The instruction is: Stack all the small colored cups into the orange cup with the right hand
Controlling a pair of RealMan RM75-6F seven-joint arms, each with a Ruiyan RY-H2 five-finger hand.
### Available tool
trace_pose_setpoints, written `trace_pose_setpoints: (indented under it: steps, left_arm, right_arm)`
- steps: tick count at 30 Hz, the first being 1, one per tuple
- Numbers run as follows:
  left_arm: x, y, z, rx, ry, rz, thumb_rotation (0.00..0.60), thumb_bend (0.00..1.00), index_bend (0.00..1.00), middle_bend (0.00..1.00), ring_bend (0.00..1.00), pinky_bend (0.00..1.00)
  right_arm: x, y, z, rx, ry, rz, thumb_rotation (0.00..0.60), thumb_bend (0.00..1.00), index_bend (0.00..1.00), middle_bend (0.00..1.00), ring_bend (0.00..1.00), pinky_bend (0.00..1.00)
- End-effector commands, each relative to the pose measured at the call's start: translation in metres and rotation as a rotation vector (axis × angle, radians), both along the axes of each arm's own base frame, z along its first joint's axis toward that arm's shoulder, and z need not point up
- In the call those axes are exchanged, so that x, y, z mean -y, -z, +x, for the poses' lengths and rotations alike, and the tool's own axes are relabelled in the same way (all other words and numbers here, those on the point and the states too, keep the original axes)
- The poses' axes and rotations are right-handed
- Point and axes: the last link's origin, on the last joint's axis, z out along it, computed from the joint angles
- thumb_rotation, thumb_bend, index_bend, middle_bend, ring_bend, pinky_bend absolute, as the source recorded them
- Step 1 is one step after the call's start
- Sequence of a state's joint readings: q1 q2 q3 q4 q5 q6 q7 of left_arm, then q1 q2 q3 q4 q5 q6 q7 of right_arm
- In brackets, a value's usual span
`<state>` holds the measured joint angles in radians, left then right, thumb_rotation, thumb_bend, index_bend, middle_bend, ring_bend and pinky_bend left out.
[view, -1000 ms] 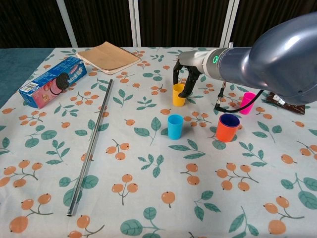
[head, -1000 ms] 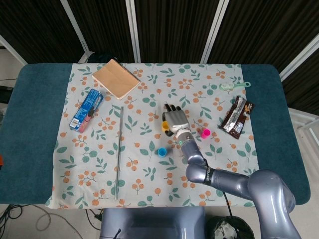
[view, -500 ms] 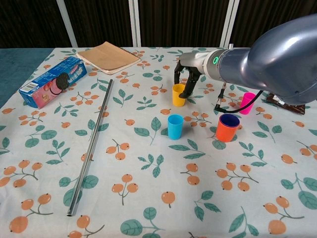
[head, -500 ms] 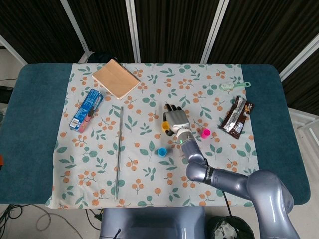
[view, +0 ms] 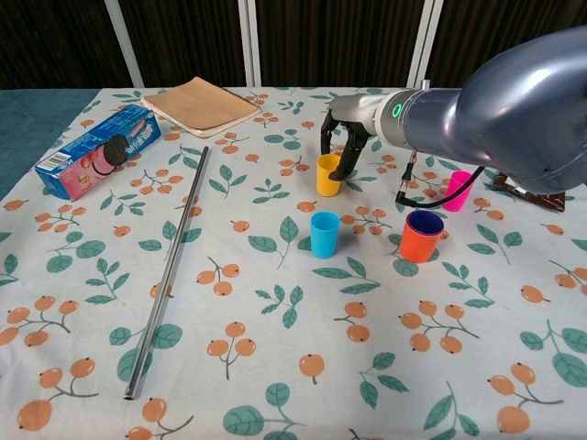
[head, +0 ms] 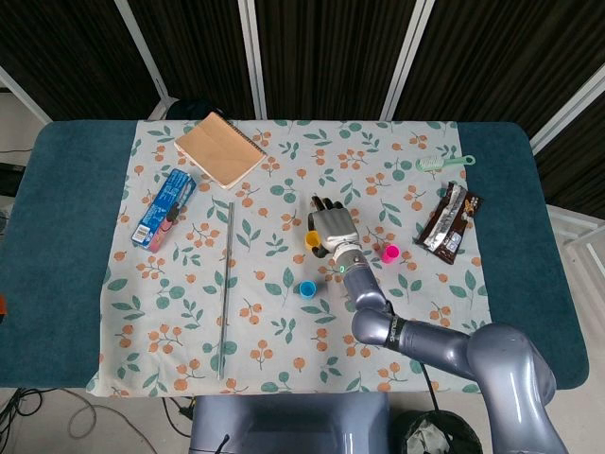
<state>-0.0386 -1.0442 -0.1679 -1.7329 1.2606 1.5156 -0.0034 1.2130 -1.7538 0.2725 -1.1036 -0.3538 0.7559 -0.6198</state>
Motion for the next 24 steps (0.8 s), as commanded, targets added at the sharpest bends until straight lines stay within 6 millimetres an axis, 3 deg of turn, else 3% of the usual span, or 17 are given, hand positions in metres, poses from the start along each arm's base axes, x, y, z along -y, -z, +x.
trace_pose_setpoints:
  steps: [1, 6, 11, 19, 24]
  left_arm:
    - [0.0, 0.0, 0.0, -0.001, 0.0, 0.0, 0.6, 0.41, 0.17, 0.03, 0.01, 0.11]
    - [0.0, 0.0, 0.0, 0.0, 0.0, 0.001, 0.6, 0.41, 0.17, 0.03, 0.01, 0.11]
    - [0.0, 0.0, 0.0, -0.001, -0.001, 0.0, 0.6, 0.41, 0.17, 0.03, 0.01, 0.11]
    - [0.001, 0.001, 0.001, -0.003, 0.0, 0.004, 0.6, 0.41, 0.17, 0.03, 0.01, 0.11]
    - [0.002, 0.001, 0.002, -0.005, 0.0, 0.004, 0.6, 0.41, 0.17, 0.03, 0.01, 0.11]
  right_arm:
    - [0.0, -0.004, 0.001, 0.0, -0.006, -0.006, 0.6, 0.39, 0.47, 0.0, 0.07, 0.14]
    - [-0.004, -0.022, 0.002, -0.001, -0.03, -0.019, 0.6, 0.39, 0.48, 0.0, 0.07, 0.14]
    - [-0.02, -0.057, -0.007, -0.012, -0.058, -0.029, 0.6, 0.39, 0.48, 0.0, 0.07, 0.14]
    - [-0.07, -0.112, -0.035, -0.014, -0.091, -0.009, 0.6, 0.39, 0.49, 0.0, 0.07, 0.14]
    - [-0.09, -0.122, -0.053, -0.02, -0.092, 0.01, 0.6, 0.39, 0.49, 0.0, 0.07, 0.14]
